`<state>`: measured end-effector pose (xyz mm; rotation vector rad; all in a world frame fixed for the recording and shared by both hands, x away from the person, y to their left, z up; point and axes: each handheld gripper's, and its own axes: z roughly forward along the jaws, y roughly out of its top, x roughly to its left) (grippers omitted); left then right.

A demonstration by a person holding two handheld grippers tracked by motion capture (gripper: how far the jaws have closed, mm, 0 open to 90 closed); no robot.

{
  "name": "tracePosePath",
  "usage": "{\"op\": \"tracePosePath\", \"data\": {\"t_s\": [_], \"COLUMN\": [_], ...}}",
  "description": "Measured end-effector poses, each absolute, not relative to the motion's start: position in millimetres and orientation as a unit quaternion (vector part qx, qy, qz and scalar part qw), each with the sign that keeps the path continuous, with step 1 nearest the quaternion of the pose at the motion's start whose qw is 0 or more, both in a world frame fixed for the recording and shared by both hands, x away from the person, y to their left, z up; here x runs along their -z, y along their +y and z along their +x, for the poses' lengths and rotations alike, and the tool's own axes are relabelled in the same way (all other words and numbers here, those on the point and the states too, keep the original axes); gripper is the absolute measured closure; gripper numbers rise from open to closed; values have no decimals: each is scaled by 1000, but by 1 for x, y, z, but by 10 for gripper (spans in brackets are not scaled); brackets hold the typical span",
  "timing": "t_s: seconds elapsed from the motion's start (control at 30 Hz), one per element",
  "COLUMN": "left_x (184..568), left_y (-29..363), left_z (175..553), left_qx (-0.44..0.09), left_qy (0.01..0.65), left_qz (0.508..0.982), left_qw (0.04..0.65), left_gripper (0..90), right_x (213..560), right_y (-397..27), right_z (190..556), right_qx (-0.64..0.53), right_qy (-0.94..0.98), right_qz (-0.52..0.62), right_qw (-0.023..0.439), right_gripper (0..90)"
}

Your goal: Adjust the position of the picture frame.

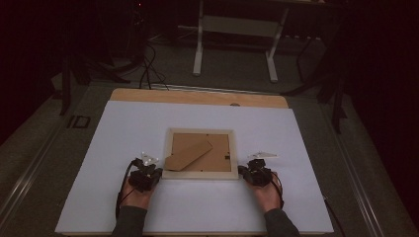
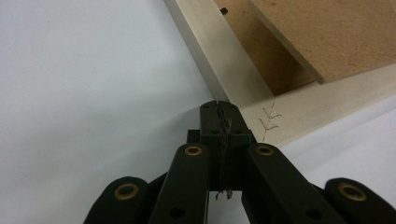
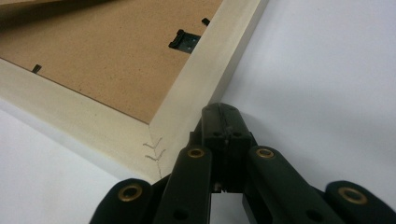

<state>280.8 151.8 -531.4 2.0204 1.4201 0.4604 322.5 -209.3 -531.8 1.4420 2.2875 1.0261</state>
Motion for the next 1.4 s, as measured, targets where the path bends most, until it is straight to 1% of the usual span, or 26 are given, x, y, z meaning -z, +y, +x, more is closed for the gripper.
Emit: {"op": "tracePosePath", "data": {"t_s": [0.1,0.23,0.6,0.63,0.7,1.0,1.4], "left_x": [531,532,529,529,529,526,519], "left_y": [153,155,158,158,159,165,179], "left_z": [281,282,282,281,281,282,283], "left_qx": [-173,-172,-175,-176,-177,-183,-181], "left_qy": [539,542,542,543,544,549,553], "left_qz": [764,761,760,759,758,752,745], "left_qw": [311,314,313,314,315,316,326], "left_gripper": [868,829,727,727,694,617,554], "right_x": [532,531,529,528,526,520,518], "right_y": [-210,-212,-213,-214,-218,-228,-230], "right_z": [322,321,320,320,320,320,319], "right_qx": [-353,-351,-339,-339,-342,-351,-354], "right_qy": [788,793,802,801,799,792,795], "right_qz": [488,481,469,469,471,474,467], "right_qw": [127,131,149,150,153,158,157], "right_gripper": [896,839,782,776,762,706,673]}}
